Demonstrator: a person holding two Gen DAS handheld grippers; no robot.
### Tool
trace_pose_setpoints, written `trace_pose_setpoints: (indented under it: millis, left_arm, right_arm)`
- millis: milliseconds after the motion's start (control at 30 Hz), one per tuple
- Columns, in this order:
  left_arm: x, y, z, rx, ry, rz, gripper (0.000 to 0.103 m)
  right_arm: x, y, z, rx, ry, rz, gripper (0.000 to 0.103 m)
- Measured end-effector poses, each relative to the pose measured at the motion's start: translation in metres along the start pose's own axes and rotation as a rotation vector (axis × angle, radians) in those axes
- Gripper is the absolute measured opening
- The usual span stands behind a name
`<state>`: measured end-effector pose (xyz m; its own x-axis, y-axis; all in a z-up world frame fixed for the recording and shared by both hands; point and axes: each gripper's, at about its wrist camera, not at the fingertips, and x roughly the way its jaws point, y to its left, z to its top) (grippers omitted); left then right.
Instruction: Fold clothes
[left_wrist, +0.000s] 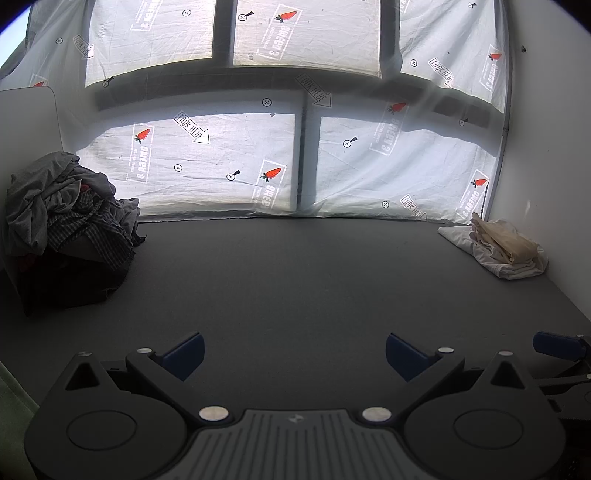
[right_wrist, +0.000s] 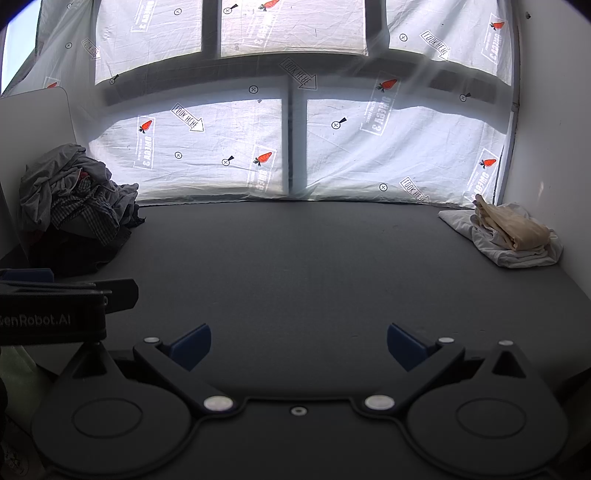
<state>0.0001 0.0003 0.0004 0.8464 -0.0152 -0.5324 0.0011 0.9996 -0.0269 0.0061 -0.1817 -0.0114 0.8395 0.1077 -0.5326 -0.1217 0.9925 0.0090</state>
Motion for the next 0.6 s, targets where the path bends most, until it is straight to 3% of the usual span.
trace_pose_setpoints:
  millis: [600]
  left_arm:
    - [0.001,-0.0026,-0.0036,0.001,0.001,0.004,0.103]
  right_arm:
    - [0.0,-0.0023,0.0005,0.003,0.009,0.0,0.103]
